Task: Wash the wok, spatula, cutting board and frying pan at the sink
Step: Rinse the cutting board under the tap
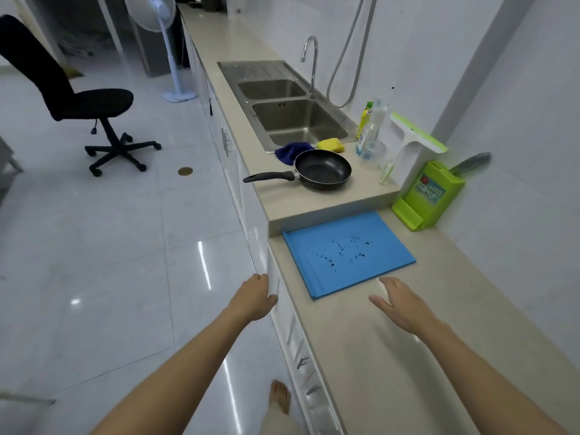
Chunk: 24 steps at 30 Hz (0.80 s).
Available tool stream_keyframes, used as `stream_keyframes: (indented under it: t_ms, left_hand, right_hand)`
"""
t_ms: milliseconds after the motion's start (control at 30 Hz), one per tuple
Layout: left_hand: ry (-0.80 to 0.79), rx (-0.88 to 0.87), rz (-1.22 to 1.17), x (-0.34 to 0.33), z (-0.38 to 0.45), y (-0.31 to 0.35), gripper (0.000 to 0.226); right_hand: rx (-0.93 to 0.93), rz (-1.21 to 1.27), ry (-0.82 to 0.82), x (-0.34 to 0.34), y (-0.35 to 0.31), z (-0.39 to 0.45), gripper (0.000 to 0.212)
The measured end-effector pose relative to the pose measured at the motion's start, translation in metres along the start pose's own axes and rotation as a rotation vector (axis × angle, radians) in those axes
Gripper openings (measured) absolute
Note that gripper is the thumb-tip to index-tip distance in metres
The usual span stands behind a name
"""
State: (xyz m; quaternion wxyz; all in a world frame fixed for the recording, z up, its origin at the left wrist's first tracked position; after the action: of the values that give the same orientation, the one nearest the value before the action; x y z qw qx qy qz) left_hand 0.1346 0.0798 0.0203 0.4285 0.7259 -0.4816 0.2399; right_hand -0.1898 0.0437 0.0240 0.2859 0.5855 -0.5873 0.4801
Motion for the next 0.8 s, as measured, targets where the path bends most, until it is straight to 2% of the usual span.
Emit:
stream_keyframes:
  t_ms: [133, 233, 367, 467, 600, 800]
  left_hand:
    - [0.001, -0.021, 0.063, 0.02, 0.057, 0.018, 0.048]
    - [-0.006, -0.026, 0.122, 0.027, 0.097, 0.037, 0.035]
    - [-0.053, -0.019, 0.058, 0.017, 0.135, 0.059, 0.035]
    - [-0.038, 0.045, -0.106, 0.005, 0.153, 0.066, 0.034]
    - [0.06, 0.229, -0.426, -0.005, 0.168, 0.062, 0.033]
    - [0.001, 0.4, -0.716, -0.015, 0.199, 0.054, 0.02]
  right_hand:
    - [-0.111, 0.053, -0.024, 0.014, 0.035, 0.051, 0.066]
    - [-0.162, 0.083, -0.059, 0.022, 0.06, 0.089, 0.068]
    - [-0.207, 0.163, -0.08, 0.024, 0.087, 0.128, 0.066]
    - [-0.253, 0.212, -0.056, 0.023, 0.11, 0.156, 0.063]
    - [-0.31, 0.306, -0.009, 0.021, 0.139, 0.183, 0.06]
    - [-0.413, 0.369, 0.006, 0.001, 0.168, 0.218, 0.06]
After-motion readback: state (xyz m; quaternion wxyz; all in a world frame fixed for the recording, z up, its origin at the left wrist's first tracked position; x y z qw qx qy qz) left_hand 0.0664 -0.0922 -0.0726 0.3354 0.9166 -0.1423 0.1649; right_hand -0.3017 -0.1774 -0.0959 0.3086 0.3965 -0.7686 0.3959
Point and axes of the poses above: each hand's wrist, its own z-axis towards the middle knuckle, its own x-axis out of the back of the hand, y = z × x, the point moved 1 cm from there along z, towards the middle knuckle, and after that the axes turned 8 degrees about -y, right-handed, at the moved point
